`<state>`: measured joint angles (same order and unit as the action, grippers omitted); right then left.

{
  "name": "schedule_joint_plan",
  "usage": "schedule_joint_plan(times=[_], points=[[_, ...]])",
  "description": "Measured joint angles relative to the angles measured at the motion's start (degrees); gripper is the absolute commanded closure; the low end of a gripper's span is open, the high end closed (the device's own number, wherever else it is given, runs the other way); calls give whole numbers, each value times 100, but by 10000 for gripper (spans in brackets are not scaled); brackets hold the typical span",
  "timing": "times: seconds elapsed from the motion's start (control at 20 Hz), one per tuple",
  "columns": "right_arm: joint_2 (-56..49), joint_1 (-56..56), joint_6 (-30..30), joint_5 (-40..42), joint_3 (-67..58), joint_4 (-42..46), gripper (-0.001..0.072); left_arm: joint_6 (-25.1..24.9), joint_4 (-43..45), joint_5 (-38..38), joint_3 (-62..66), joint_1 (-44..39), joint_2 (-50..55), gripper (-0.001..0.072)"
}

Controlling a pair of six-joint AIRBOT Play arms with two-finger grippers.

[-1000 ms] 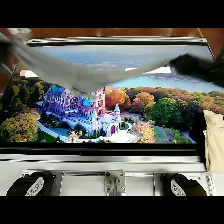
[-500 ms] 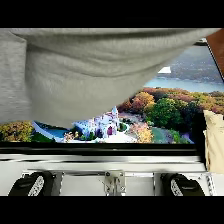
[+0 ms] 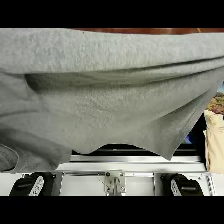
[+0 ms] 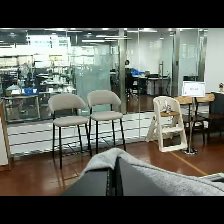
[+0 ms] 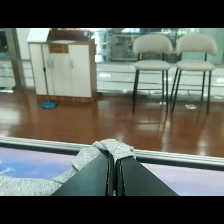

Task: Fold the shirts.

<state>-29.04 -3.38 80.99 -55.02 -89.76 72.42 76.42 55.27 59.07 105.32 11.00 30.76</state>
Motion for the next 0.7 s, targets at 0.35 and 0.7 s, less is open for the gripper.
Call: schedule_joint_plan(times=[0.35, 0.7], points=[[168, 0, 531, -1224, -7, 931, 651, 483, 708, 1526, -232, 0, -101, 677], [-1416, 2, 793, -2236, 2, 1130, 651, 999, 1541, 1823, -1685, -2, 291, 676]])
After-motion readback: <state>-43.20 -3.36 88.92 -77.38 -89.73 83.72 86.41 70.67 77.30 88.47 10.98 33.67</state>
